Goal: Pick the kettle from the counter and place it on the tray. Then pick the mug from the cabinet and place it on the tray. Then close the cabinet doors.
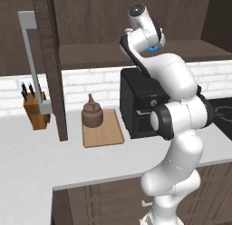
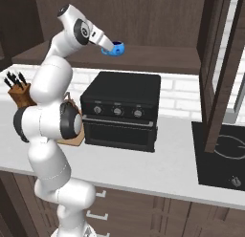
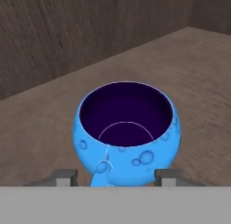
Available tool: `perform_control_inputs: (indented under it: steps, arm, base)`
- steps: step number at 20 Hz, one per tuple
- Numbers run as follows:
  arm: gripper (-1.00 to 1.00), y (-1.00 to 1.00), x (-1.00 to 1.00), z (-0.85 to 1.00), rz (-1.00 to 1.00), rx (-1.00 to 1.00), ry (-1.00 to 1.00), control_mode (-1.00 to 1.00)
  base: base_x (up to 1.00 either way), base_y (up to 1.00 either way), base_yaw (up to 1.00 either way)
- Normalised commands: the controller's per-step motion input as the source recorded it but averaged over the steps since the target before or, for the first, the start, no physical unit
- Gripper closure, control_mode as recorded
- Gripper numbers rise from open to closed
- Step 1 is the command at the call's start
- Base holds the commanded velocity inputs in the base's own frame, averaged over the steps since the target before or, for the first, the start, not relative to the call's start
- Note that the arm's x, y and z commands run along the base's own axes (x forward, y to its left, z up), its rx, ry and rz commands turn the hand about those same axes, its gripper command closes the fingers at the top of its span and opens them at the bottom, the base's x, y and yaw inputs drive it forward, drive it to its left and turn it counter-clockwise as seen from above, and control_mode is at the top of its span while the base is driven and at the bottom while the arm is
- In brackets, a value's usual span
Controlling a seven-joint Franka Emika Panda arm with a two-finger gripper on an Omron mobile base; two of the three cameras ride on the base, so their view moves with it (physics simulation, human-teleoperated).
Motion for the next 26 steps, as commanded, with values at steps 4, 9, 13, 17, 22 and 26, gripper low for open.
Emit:
perform_control_inputs:
  steps: [4, 9, 13, 17, 22, 26]
  arm:
    - [1.0, -0.14, 0.0, -0.07, -0.03, 0.01, 0.0, -1.0]
    - [1.0, -0.15, -0.09, -0.05, -0.03, 0.01, 0.0, -1.0]
    - [1.0, -0.14, -0.3, -0.01, -0.02, 0.06, -0.04, -1.0]
    - [1.0, -0.15, -0.53, 0.0, 0.0, 0.14, -0.08, -1.0]
    - [1.0, 0.0, -0.72, 0.0, 0.0, 0.14, -0.14, -1.0]
    - [1.0, 0.01, -0.68, 0.0, 0.0, 0.09, -0.16, -1.0]
  base:
    - [0.0, 0.0, 0.0]
    - [0.0, 0.0, 0.0]
    - [0.0, 0.0, 0.0]
    - [0.0, 0.0, 0.0]
    - [0.0, 0.0, 0.0]
    - [0.0, 0.0, 0.0]
